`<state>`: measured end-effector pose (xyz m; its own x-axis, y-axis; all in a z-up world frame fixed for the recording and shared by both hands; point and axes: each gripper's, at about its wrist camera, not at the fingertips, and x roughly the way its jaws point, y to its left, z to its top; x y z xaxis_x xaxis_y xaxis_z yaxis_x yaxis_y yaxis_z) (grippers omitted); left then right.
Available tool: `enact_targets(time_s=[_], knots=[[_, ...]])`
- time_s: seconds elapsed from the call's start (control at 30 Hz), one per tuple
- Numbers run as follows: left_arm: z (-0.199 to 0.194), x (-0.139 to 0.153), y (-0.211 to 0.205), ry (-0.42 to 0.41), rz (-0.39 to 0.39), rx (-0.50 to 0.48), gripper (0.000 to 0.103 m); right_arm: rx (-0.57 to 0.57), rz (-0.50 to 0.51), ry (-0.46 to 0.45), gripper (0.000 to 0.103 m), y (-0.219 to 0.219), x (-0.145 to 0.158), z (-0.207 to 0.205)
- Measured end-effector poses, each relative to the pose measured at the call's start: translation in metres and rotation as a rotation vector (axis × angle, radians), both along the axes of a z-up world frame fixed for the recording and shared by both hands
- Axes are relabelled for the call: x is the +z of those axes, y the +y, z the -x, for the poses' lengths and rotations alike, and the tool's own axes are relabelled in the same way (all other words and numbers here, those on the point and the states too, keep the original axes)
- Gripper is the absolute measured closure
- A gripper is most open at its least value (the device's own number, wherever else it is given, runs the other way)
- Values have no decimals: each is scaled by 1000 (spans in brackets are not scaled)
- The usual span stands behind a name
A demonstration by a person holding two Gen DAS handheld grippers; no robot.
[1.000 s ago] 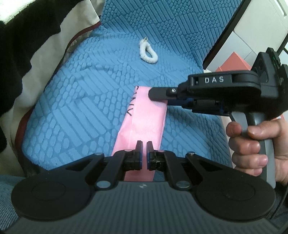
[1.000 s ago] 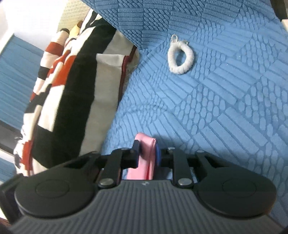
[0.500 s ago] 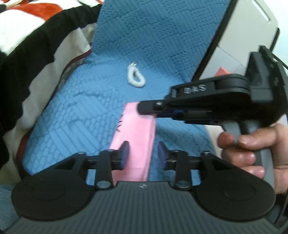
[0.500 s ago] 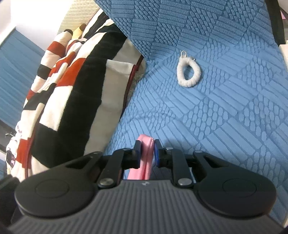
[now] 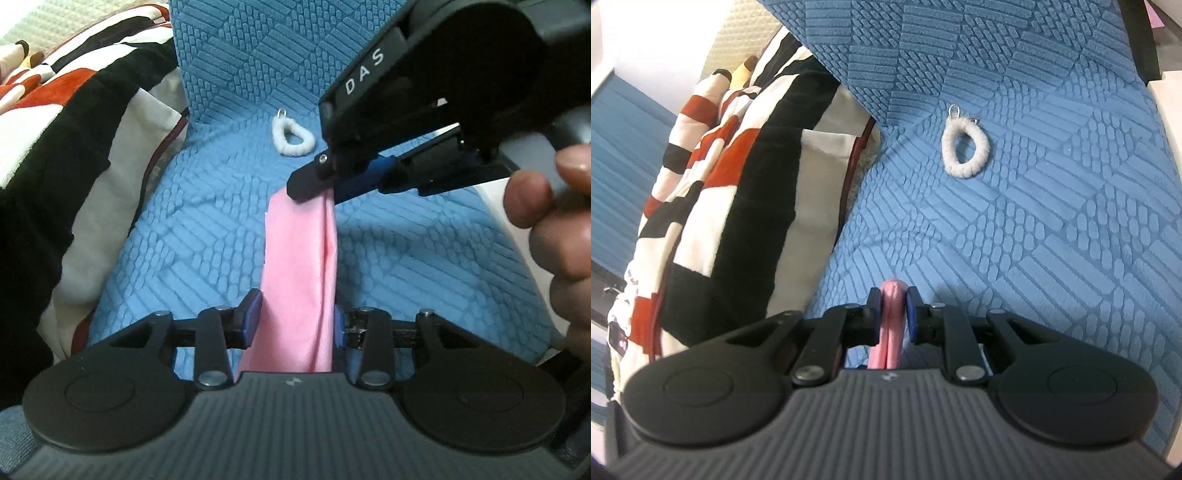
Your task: Organize objects
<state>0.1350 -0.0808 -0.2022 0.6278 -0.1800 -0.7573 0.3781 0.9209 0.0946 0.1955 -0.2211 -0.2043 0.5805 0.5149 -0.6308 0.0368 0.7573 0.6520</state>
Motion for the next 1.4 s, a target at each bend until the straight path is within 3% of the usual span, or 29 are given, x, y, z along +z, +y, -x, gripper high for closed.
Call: enact_targets(time_s=[0.1,0.2,0.23,0.3,0.43,0.47,0.83,0.9,1.13,1.4], knots=[[-2,2,8,4,39,23,65,0,-20,-5,84,-2,0,-1],[-11,5,18,34,99,56,79,5,-39,-13,79,-4,1,-3],[-12,5,21,53,122,68,86,7,-41,-16,75,-3,1,-3],[-16,5,30,104,184,96,88,7,-47,-15,71,-3,2,-5],[-18,9,43,143,277,132,90,-19,-61,-11,37,-6,3,-6],[-18,10,46,153,302,138,90,-21,-73,-8,36,-6,2,-5],[-6,32,55,157,422,117,90,45,-134,26,37,12,0,-3],[-4,36,57,159,424,106,90,11,-126,16,50,12,4,4],[-6,51,61,142,424,97,87,53,-40,-84,53,26,36,14],[-22,60,45,149,370,22,84,31,24,-118,54,26,48,22]])
